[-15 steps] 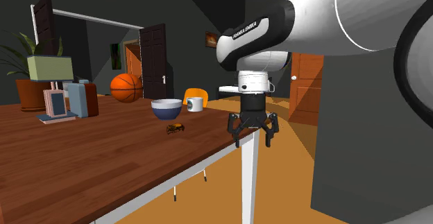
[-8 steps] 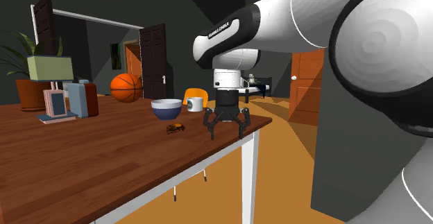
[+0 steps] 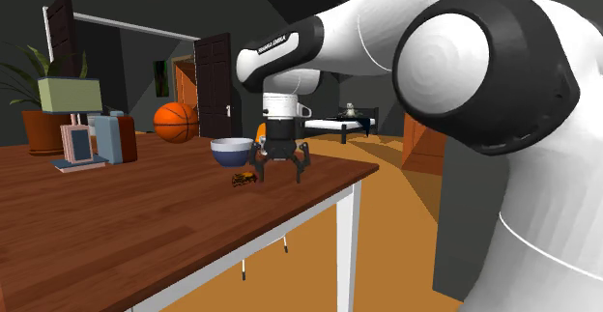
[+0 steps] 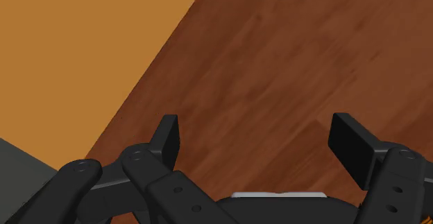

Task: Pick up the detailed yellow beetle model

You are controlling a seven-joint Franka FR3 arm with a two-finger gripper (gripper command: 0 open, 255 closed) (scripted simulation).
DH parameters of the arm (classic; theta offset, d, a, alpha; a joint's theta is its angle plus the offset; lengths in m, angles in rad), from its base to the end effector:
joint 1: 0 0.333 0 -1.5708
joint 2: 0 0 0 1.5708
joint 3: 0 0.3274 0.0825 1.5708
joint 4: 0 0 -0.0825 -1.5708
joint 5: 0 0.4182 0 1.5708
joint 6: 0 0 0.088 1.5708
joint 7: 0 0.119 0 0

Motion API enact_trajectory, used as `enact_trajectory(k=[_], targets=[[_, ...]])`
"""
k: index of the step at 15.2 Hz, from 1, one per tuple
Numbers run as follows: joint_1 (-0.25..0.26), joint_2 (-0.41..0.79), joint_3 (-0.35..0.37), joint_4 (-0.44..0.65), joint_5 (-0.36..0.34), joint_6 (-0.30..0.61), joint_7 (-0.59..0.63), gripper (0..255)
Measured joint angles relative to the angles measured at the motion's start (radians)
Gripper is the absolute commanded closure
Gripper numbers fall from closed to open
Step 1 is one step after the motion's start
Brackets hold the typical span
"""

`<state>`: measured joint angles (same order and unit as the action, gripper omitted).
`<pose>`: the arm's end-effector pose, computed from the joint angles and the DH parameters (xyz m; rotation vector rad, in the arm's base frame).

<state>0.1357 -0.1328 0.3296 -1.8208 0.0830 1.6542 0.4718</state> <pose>0.4826 0.2626 0.5755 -3.1232 0.0292 0.0846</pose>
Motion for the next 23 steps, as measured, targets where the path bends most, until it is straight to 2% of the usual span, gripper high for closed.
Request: enact_trajectory(k=[6, 10, 13, 18, 19, 23], targets=[[0.052, 0.221, 0.063, 0.258, -0.083, -0.019, 0.134, 0], [0.116, 0.399, 0.084, 0.501, -0.164, -0.078, 0.213, 0], [0.127, 0.429, 0.085, 0.513, -0.177, -0.059, 0.225, 0], [0.119, 0.418, 0.083, 0.435, -0.173, 0.01, 0.224, 0], [0.118, 0.415, 0.083, 0.426, -0.172, 0.015, 0.224, 255], [0.117, 0.411, 0.084, 0.415, -0.171, 0.023, 0.224, 255]])
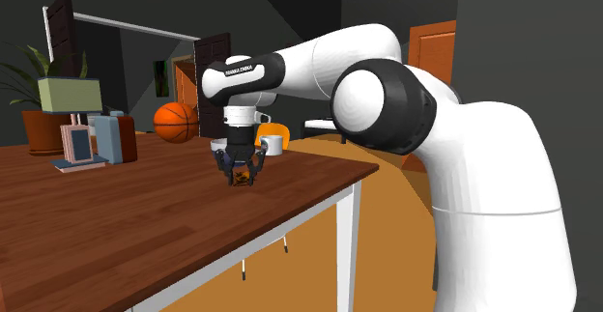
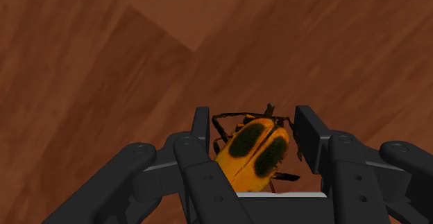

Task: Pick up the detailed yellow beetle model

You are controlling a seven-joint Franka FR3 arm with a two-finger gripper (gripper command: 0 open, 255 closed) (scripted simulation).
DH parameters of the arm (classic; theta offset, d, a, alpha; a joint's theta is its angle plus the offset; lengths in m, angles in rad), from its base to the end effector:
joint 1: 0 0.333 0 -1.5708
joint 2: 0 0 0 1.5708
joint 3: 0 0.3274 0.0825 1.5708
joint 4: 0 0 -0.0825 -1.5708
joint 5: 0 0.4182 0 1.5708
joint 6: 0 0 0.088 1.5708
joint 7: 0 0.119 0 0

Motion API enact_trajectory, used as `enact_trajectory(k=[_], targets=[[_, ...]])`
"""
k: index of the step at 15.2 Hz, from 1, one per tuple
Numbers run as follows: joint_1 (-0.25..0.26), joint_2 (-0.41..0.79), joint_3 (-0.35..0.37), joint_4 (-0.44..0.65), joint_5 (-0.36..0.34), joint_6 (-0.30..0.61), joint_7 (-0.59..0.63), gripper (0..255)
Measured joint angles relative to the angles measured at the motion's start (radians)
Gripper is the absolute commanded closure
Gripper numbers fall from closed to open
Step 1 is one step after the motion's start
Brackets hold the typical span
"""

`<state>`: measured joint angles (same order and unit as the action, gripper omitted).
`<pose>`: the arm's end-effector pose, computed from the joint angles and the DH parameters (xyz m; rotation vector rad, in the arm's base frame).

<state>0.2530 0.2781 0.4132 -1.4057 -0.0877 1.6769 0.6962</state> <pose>0.5584 0.3834 0.5536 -3.1130 0.0568 0.0032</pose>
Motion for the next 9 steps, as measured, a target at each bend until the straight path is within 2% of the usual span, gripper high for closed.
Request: enact_trajectory(k=[6, 9], targets=[[0.0, 0.001, 0.0, 0.002, -0.001, 0.0, 0.0, 255], [0.004, 0.008, 0.001, 0.04, -0.003, -0.032, 0.002, 255]])
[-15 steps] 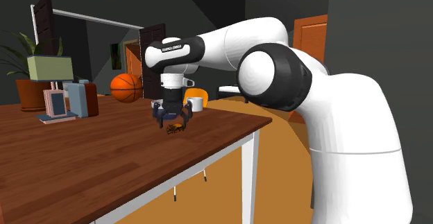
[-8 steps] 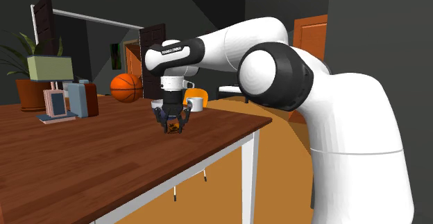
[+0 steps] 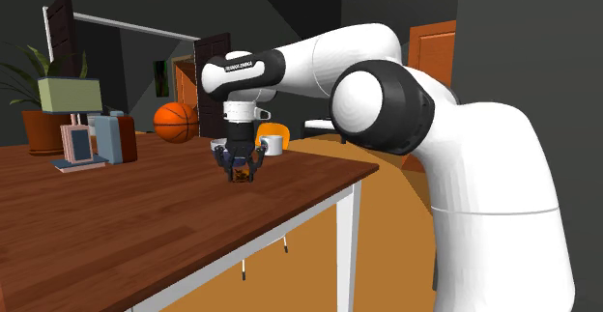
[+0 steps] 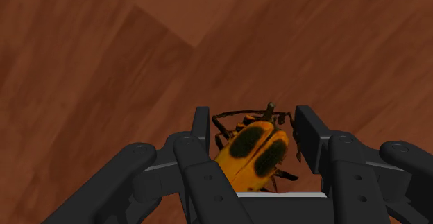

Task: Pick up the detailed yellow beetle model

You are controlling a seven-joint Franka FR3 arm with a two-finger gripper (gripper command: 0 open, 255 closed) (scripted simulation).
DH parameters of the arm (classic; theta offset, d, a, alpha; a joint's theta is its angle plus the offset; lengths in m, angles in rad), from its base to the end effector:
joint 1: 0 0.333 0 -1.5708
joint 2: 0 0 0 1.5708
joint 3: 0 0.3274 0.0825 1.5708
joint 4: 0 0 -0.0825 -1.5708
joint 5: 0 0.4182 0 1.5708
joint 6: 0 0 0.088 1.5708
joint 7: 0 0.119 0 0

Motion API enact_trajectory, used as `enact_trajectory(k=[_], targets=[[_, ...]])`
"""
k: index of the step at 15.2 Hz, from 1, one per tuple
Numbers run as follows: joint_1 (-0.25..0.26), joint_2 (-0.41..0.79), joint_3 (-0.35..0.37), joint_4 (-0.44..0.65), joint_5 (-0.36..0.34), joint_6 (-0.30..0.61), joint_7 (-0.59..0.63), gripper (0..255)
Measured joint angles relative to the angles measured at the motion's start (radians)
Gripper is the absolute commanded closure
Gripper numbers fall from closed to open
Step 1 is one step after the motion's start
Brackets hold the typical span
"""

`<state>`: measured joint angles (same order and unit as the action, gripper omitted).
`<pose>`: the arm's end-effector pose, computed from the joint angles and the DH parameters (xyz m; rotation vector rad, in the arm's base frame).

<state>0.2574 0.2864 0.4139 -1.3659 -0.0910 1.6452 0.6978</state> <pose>0.5590 0.3839 0.5658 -3.1129 0.0568 0.0028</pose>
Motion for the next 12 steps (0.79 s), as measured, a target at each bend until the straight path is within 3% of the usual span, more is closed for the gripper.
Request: enact_trajectory(k=[12], targets=[[0.038, 0.071, 0.003, 0.264, -0.029, -0.196, 0.01, 255]])
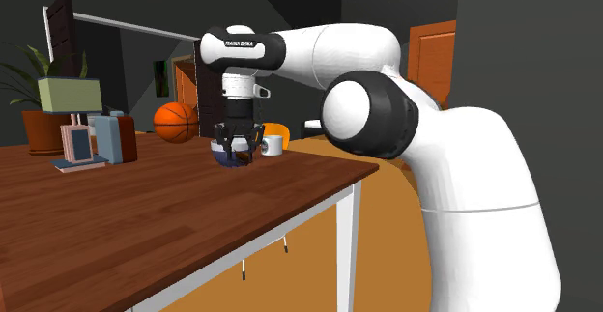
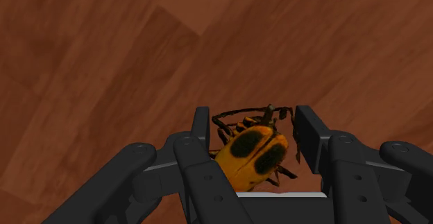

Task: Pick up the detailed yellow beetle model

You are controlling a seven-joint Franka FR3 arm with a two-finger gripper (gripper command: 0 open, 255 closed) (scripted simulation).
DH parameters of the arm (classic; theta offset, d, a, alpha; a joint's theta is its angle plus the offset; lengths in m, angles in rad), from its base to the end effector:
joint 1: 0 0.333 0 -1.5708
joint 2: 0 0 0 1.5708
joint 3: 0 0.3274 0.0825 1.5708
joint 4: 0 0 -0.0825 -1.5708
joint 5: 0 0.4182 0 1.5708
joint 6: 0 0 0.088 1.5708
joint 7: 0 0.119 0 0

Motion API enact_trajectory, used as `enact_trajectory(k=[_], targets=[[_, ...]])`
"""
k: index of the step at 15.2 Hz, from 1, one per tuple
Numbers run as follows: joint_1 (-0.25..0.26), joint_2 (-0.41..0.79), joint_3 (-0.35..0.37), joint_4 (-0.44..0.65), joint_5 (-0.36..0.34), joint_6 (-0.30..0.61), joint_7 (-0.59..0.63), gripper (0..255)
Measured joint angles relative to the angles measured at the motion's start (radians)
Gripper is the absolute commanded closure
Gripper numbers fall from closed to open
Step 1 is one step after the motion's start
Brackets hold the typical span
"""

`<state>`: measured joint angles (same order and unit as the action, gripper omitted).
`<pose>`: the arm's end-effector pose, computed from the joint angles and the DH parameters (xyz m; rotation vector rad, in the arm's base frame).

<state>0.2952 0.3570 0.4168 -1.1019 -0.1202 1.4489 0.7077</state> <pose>0.5596 0.3844 0.6347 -3.1126 0.0564 0.0024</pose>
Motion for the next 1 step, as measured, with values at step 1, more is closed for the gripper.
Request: enact_trajectory(k=[1], targets=[[0.003, 0.007, 0.0, 0.02, -0.003, -0.014, 0.0, 255]])
